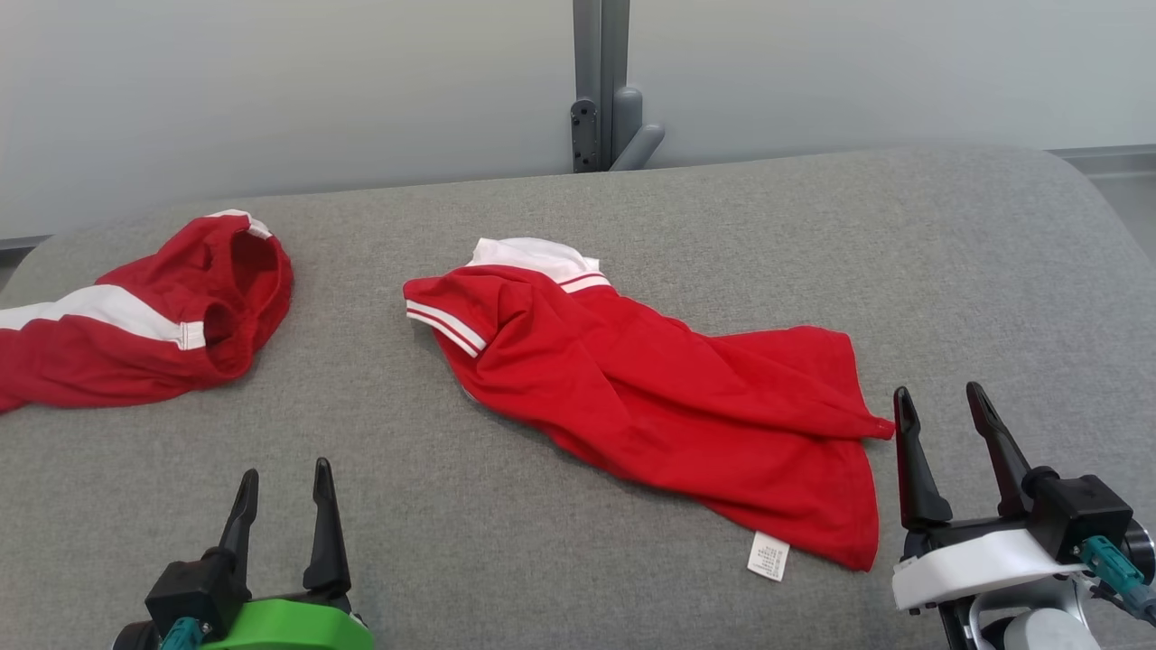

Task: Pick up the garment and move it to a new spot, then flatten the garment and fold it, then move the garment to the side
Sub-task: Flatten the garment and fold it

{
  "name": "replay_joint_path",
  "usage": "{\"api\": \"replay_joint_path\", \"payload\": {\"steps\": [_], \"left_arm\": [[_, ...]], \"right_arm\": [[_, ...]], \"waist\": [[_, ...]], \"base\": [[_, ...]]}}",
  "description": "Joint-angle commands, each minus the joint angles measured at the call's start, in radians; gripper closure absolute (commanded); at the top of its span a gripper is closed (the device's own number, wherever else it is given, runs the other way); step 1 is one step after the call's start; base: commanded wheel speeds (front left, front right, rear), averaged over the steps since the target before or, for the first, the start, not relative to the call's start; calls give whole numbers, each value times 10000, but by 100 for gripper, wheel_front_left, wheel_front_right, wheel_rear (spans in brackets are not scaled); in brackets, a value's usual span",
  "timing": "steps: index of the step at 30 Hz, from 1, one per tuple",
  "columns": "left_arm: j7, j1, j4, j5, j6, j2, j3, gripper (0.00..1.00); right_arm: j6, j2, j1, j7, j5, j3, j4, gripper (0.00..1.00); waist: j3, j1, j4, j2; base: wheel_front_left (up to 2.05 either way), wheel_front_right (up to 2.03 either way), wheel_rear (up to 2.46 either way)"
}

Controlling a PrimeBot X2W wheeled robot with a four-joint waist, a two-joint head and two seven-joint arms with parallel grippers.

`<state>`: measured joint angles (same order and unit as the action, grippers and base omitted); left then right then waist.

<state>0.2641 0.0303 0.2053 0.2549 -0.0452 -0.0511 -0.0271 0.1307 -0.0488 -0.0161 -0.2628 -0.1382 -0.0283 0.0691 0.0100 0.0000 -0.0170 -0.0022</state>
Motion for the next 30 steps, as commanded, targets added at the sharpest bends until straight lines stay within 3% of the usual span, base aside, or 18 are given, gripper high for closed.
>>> {"api": "replay_joint_path", "payload": {"steps": [1,11,21,30], "left_arm": [[5,-36,15,76,-1,7,-4,0],[6,-270,-144,95,43,6,-116,0],[6,-734,-337,209,84,3,-521,0],[6,-978,-432,287,157,4,-853,0]], "right_arm": [[1,-29,-52,-30,-47,-22,34,0],[1,-24,137,-30,237,140,632,0],[1,-31,1718,-29,1953,266,3184,0],[-1,-503,3438,-30,2214,596,5406,0]], "waist": [[33,0,14,22],[410,0,199,22],[1219,0,1026,22],[1808,0,1869,22]], "base": [[0,0,0],[0,0,0],[0,0,0],[0,0,0]]}}
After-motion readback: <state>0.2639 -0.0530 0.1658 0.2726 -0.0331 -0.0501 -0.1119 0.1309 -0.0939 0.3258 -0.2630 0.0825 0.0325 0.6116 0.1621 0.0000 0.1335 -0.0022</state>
